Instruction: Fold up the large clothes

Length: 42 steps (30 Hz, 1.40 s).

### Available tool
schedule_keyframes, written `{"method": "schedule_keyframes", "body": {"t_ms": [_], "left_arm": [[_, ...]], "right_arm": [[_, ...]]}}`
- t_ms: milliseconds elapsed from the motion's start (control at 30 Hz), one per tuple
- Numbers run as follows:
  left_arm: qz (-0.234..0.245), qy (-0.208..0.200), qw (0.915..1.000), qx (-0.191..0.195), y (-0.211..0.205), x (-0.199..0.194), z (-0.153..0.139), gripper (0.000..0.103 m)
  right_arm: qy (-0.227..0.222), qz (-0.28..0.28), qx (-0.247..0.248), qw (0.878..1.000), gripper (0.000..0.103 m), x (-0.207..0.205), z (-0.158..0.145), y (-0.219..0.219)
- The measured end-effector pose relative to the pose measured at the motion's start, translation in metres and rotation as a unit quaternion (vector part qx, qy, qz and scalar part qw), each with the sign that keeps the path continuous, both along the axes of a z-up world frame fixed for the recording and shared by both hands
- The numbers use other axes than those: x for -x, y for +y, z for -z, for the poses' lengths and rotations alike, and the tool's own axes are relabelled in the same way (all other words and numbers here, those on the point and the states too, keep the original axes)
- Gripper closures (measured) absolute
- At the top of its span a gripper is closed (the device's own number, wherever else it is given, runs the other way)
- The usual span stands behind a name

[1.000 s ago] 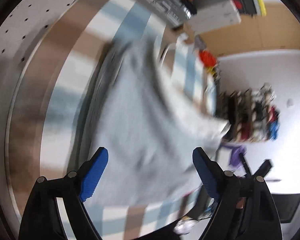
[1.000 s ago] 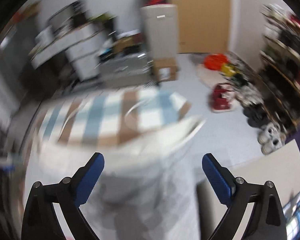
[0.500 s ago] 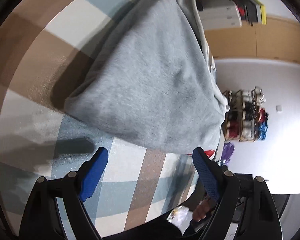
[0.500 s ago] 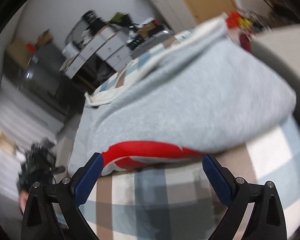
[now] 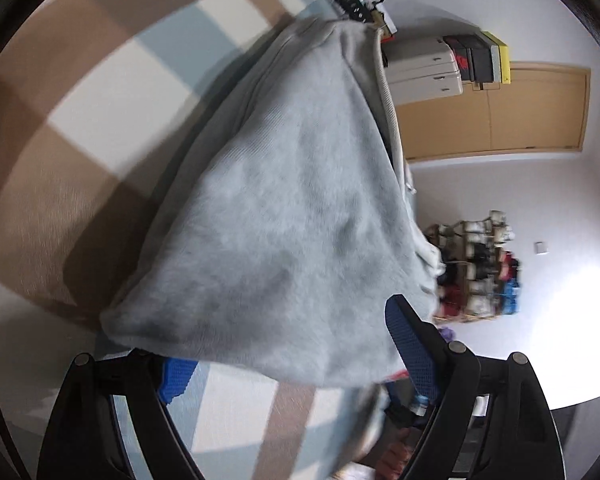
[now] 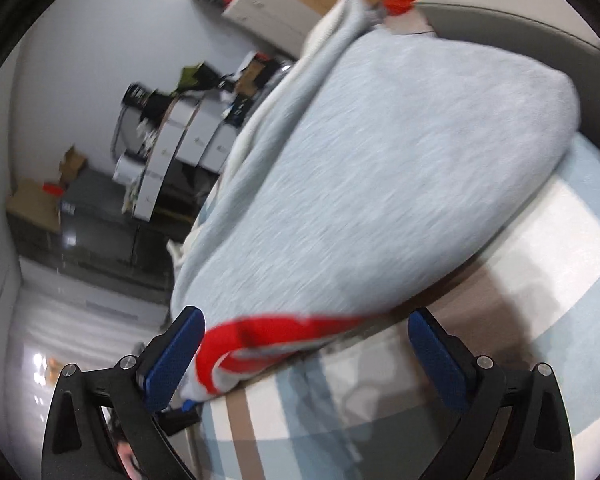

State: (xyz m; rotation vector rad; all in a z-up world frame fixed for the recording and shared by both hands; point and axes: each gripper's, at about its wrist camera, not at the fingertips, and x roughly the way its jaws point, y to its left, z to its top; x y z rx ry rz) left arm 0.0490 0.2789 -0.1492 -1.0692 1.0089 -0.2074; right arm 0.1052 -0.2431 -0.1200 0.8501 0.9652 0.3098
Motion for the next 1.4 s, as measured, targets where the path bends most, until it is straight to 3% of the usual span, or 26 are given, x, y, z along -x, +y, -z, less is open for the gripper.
{"method": "schedule_keyframes", "body": {"t_ms": [167, 300, 400, 533, 667, 767, 900, 1000, 1133, 1200, 1300, 1333, 1367, 1400], "left_arm": [[0.023, -0.065, 0.9918, -0.107, -0.030, -0.002, -0.026, 0.020], [0.068, -0.162, 0.9669, -0.185, -0.062, 0.004, -0.058, 0.020], [0.085, -0.170, 0.9598, -0.206, -0.065, 0.004, -0.056, 0.020], [0.061, -0.138, 0.9700, -0.191, -0.042, -0.002, -0.046, 0.020], [0.042, -0.099, 0.9799, -0.168, -0.028, -0.002, -0.034, 0.020], [0.038, -0.051, 0.9823, -0.176, -0.033, 0.001, -0.030, 0.020], [0.025, -0.013, 0.9911, -0.130, -0.023, 0.019, -0.021, 0.020], [0.022, 0.011, 0.9978, -0.061, -0.018, 0.019, -0.007, 0.018], [-0.010, 0.004, 0.9999, 0.003, -0.012, 0.022, -0.002, 0.010], [-0.012, -0.007, 0.9999, -0.001, -0.015, 0.017, -0.004, 0.005], [-0.007, -0.027, 0.9986, -0.044, -0.025, 0.005, -0.011, 0.005], [-0.002, -0.034, 0.9976, -0.060, -0.029, 0.003, -0.013, 0.005], [-0.005, -0.037, 0.9972, -0.065, -0.029, 0.003, -0.012, 0.009], [-0.016, -0.036, 0.9970, -0.067, -0.026, 0.003, -0.012, 0.020]], "right_arm": [[0.023, 0.036, -0.007, 0.999, 0.000, -0.004, 0.007, -0.027], [0.029, 0.044, -0.043, 0.998, 0.000, -0.007, 0.013, -0.036], [0.022, 0.047, -0.050, 0.997, 0.000, -0.015, 0.015, -0.039], [0.017, 0.064, -0.025, 0.997, 0.000, -0.029, 0.011, -0.037], [0.002, 0.034, 0.088, 0.996, 0.001, -0.037, -0.002, -0.009], [-0.011, 0.028, 0.122, 0.992, 0.011, -0.034, -0.004, 0.001], [-0.016, 0.040, 0.093, 0.995, 0.016, -0.030, 0.000, -0.011], [-0.019, 0.041, 0.081, 0.996, 0.017, -0.031, 0.001, -0.016], [-0.023, 0.039, 0.080, 0.996, 0.016, -0.030, 0.002, -0.021], [-0.026, 0.039, 0.081, 0.996, 0.016, -0.029, 0.001, -0.021], [-0.025, 0.045, 0.082, 0.995, 0.017, -0.030, 0.001, -0.022], [-0.024, 0.046, 0.086, 0.995, 0.026, -0.030, 0.001, -0.022], [-0.020, 0.051, 0.094, 0.994, 0.040, -0.032, 0.002, -0.023], [-0.019, 0.051, 0.095, 0.994, 0.045, -0.033, 0.004, -0.024]]}}
